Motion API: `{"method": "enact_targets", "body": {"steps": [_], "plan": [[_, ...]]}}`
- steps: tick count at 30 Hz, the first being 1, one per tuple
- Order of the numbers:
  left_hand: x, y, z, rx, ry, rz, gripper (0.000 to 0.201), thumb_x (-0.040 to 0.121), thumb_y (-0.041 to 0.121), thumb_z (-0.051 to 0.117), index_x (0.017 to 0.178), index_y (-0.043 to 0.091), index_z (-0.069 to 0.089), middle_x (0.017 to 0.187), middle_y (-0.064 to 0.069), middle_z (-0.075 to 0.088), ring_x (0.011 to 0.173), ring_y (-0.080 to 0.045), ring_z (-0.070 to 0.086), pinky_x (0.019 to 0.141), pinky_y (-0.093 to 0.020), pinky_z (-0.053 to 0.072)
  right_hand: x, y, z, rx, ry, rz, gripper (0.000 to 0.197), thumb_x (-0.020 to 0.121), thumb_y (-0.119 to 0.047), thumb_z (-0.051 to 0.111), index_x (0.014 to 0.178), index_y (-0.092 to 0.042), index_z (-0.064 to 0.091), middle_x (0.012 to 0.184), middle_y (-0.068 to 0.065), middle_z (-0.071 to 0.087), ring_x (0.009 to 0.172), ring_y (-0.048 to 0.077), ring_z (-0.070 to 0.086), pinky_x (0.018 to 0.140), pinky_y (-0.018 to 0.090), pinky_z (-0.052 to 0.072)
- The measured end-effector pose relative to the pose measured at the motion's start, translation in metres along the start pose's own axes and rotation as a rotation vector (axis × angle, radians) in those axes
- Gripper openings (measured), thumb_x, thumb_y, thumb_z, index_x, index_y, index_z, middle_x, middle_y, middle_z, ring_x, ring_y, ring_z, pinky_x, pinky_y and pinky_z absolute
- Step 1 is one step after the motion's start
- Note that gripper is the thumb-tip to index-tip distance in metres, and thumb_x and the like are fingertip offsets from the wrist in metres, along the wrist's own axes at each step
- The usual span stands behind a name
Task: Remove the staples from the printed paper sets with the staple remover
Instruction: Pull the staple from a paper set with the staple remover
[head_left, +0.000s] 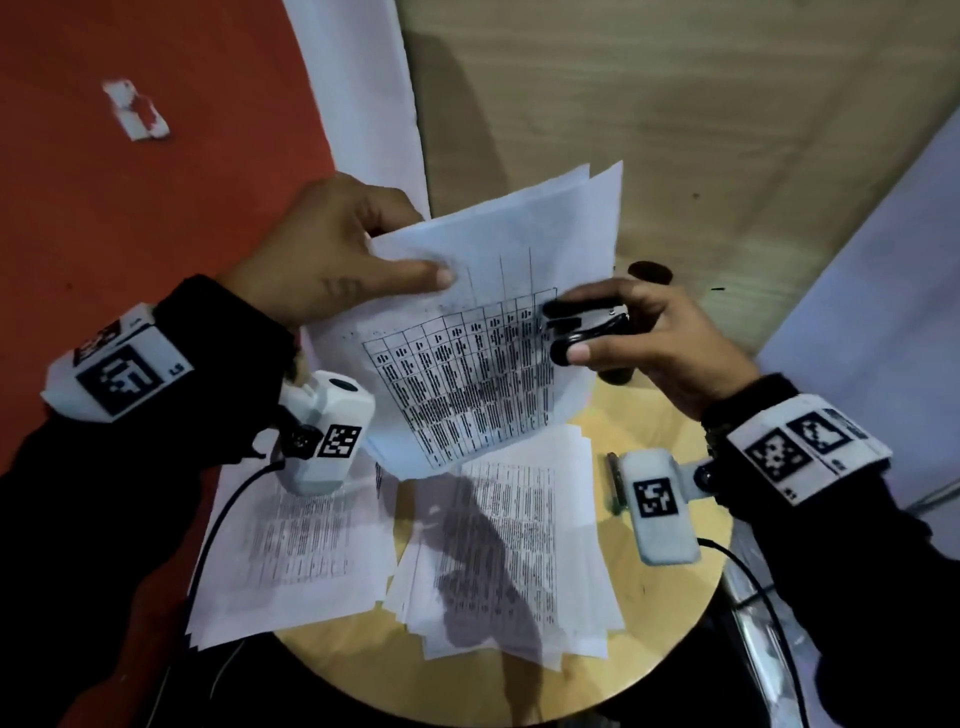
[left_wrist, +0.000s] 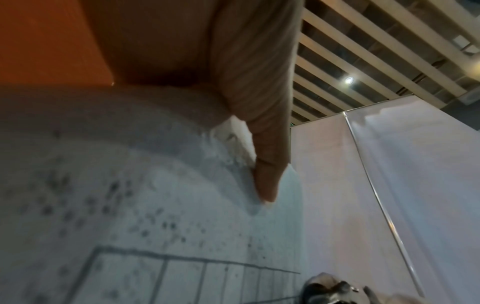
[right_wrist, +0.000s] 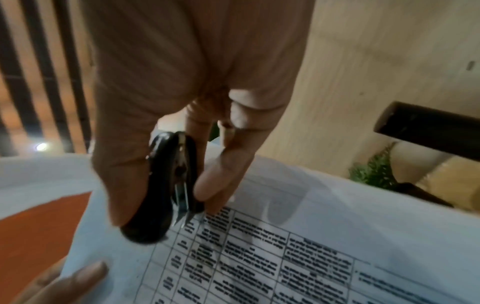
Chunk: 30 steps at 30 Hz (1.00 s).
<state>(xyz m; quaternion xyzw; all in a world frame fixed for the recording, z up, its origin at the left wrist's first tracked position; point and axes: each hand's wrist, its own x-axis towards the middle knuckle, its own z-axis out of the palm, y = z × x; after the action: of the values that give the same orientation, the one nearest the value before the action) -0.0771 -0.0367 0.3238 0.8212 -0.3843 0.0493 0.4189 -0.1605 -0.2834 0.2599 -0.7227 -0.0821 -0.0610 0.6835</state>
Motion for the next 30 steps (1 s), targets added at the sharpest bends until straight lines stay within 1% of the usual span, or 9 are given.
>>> {"method": "enact_targets", "body": {"steps": [5,9,11,14,16,18,23,27,30], "plan": [[-0.003,0.001,-0.002,0.035,0.127,-0.016,0.023,0.064,0.030,0.083,0.060,0.018,0.063,0.051,0.016,0.056,0.048,0.004,0.046,0.048,-0.007,0.029,-0.004,-0.003,0.005,0.154,0.004,-0.045,0.044,0.049,-0.009,0.078,0.093,-0.010,0.070,0.089,0.003,0.074,0.077,0.015,0.071,0.060,0.015,0.051],[-0.014,-0.015,-0.018,0.008,0.257,-0.081,0.037,0.064,0.032,0.078,0.067,-0.003,0.067,0.056,-0.019,0.057,0.048,-0.004,0.037,0.045,-0.017,0.026,-0.001,-0.007,-0.004,0.148,0.081,-0.058,0.060,0.036,-0.035,0.089,0.091,-0.019,0.073,0.094,0.003,0.074,0.080,0.016,0.070,0.061,0.016,0.052],[-0.024,-0.034,-0.033,-0.009,0.313,-0.160,0.024,0.063,0.037,0.076,0.064,0.014,0.068,0.049,0.004,0.059,0.047,-0.003,0.040,0.046,-0.013,0.028,0.000,-0.010,-0.008,0.157,0.100,-0.056,0.062,0.033,-0.037,0.089,0.091,-0.019,0.073,0.092,0.002,0.074,0.078,0.014,0.070,0.059,0.015,0.051],[-0.041,-0.061,-0.037,-0.109,0.346,-0.311,0.037,0.071,0.031,0.073,0.100,0.010,0.064,0.061,0.031,0.063,0.061,0.012,0.058,0.060,-0.003,0.043,0.003,-0.010,-0.007,0.234,0.136,-0.059,0.058,0.032,-0.036,0.089,0.086,-0.020,0.075,0.088,-0.001,0.074,0.073,0.010,0.069,0.053,0.013,0.050],[-0.059,-0.076,-0.018,-0.273,0.282,-0.390,0.045,0.066,0.021,0.083,0.106,0.014,0.064,0.067,0.033,0.065,0.070,0.012,0.062,0.073,-0.008,0.051,0.008,-0.006,0.001,0.286,0.153,-0.039,0.055,0.031,-0.039,0.089,0.082,-0.022,0.075,0.084,-0.005,0.074,0.072,0.007,0.069,0.052,0.013,0.049],[-0.073,-0.084,0.008,-0.435,0.255,-0.478,0.054,0.041,0.053,0.088,0.087,0.028,0.074,0.075,0.026,0.070,0.078,0.005,0.065,0.086,-0.025,0.053,0.013,0.000,0.013,0.315,0.156,0.014,0.051,0.031,-0.039,0.087,0.078,-0.023,0.075,0.080,-0.007,0.073,0.072,0.005,0.069,0.052,0.013,0.048],[-0.085,-0.083,0.040,-0.831,0.418,-0.516,0.067,0.092,0.065,0.007,0.111,0.025,0.058,0.075,0.014,0.072,0.072,0.000,0.066,0.066,-0.020,0.052,0.026,0.024,0.044,0.312,0.279,0.193,0.031,0.055,-0.022,0.079,0.083,-0.017,0.067,0.071,-0.007,0.072,0.070,0.004,0.067,0.061,0.017,0.048],[-0.104,-0.086,0.051,-0.529,0.418,-0.439,0.051,0.061,0.062,0.075,0.097,0.029,0.060,0.089,0.016,0.070,0.084,0.005,0.064,0.075,-0.020,0.051,0.036,0.049,0.068,0.346,0.336,0.335,0.009,0.078,-0.011,0.071,0.084,-0.014,0.064,0.070,-0.002,0.067,0.062,0.005,0.061,0.054,0.014,0.047],[-0.113,-0.130,0.043,-0.247,0.420,-0.518,0.062,0.055,0.039,0.087,0.108,0.016,0.061,0.103,0.003,0.069,0.084,0.004,0.064,0.079,-0.023,0.053,0.045,0.063,0.086,0.430,0.350,0.395,0.006,0.079,-0.007,0.069,0.081,-0.011,0.065,0.069,0.001,0.064,0.059,0.009,0.055,0.044,0.013,0.041]]}}
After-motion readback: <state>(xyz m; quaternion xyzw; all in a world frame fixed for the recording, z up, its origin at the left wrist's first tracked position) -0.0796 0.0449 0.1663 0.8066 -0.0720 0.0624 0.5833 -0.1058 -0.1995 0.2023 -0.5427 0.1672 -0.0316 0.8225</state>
